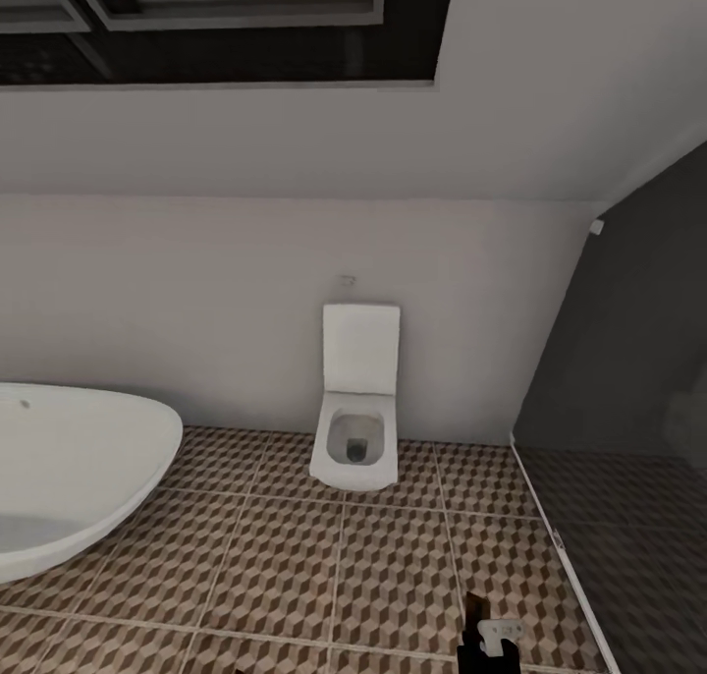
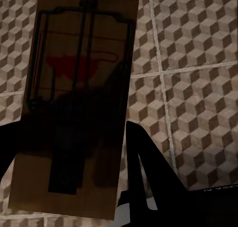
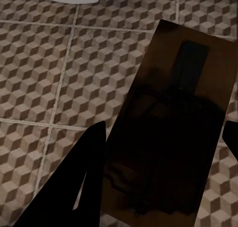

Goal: Take the four mousetraps from the cabinet in the bathroom and place them on the bathroom floor. Make sure all four end up on the same floor surface, and ensure that at least two of them are either under or directly next to the same bathroom sink.

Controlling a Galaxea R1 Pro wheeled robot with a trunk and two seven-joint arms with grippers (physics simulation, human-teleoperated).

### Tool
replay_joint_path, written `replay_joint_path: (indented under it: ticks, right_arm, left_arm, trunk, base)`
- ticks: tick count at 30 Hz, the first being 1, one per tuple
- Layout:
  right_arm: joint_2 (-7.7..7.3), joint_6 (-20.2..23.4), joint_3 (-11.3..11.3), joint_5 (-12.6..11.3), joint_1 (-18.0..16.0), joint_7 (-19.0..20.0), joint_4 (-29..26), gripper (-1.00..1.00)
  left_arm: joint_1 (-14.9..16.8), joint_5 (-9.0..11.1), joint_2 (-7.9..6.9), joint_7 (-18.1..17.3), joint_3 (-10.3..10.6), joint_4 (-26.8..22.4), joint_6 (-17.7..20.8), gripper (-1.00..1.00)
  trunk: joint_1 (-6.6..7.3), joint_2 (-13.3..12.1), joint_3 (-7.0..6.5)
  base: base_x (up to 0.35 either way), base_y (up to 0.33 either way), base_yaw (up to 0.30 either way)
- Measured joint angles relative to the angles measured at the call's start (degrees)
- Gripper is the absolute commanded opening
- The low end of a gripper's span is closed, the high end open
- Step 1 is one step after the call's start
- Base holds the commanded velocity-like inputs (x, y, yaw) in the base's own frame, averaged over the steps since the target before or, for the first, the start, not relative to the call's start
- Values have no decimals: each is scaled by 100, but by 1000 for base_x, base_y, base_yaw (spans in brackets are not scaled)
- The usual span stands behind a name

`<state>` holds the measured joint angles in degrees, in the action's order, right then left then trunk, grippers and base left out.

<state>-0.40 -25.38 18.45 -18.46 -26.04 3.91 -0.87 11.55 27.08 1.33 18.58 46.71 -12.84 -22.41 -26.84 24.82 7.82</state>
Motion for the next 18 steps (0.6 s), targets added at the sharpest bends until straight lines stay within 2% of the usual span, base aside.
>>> replay_joint_path:
  ticks: [5, 13, 18]
  right_arm:
    - [1, 0, 0, 0, -1, -1, 1, -100]
    - [6, -13, 1, 0, -1, 8, 1, -100]
    - [21, -17, 7, -2, -1, 10, -19, -100]
  left_arm:
    - [0, 0, 0, -1, 0, -1, 0, -100]
    - [-1, 1, 12, 13, -20, -34, 3, -100]
    - [-1, -4, 32, 65, -61, -386, 91, -100]
  trunk:
    - [-1, 0, -20]
    - [-1, 0, -25]
    - [-1, 0, -26]
  base:
    - [16, 5, -106]
    - [2, 1, -14]
    - [0, 0, -1]
